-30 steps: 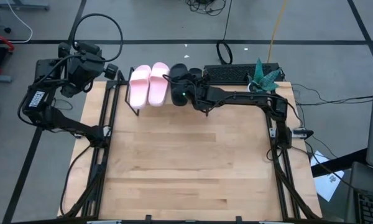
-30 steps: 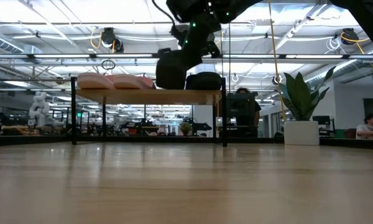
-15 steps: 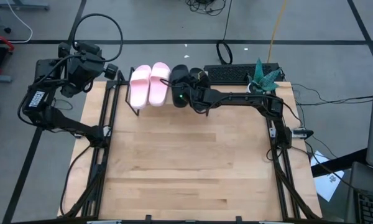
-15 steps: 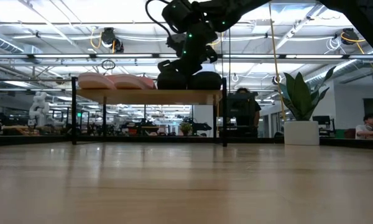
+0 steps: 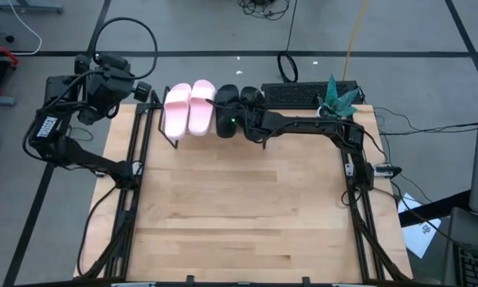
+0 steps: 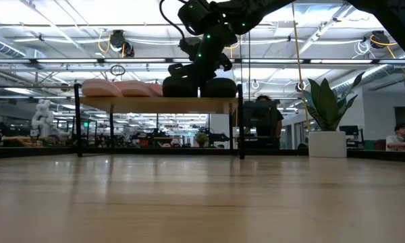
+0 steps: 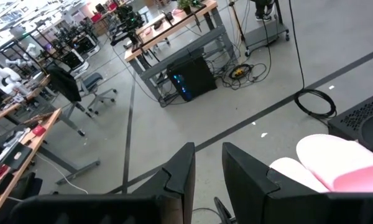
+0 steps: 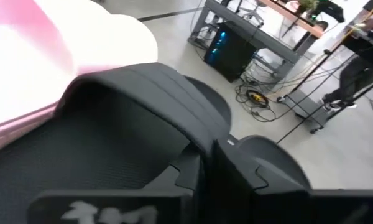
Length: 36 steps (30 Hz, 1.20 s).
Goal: Pick and place slides into the shelf
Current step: Put the black slipper on the shelf
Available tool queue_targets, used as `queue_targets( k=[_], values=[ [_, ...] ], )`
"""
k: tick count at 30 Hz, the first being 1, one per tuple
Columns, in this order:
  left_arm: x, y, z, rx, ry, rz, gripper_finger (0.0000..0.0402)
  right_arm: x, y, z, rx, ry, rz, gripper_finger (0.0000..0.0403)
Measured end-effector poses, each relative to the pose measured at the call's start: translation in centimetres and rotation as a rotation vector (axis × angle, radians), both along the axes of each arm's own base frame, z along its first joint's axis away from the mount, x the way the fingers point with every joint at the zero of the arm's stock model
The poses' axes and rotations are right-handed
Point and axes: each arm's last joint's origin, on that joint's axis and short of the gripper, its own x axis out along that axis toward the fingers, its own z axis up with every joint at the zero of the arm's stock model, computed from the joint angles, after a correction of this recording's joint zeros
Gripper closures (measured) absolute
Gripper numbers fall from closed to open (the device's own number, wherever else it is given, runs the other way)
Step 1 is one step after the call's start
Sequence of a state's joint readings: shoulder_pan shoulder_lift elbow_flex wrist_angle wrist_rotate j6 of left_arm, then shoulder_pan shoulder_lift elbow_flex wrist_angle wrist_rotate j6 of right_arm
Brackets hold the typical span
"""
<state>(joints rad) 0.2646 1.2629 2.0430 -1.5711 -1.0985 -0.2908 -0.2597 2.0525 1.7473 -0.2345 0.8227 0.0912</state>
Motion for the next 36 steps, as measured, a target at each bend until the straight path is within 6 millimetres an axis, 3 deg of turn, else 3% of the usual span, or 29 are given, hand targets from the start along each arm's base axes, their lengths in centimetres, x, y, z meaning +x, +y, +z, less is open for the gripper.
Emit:
queue_targets(
  k=[9,36],
  values=[
    [0.0,0.0,0.0,0.0,0.0,0.0,0.0316,0.04,0.06,-0.02,0.008,0.0,0.013,0.0306],
    [0.0,0.0,0.0,0.002,0.019,-0.006,0.0316,0.15,0.32,-0.12,0.01,0.006,0.026,0.0223]
  ],
)
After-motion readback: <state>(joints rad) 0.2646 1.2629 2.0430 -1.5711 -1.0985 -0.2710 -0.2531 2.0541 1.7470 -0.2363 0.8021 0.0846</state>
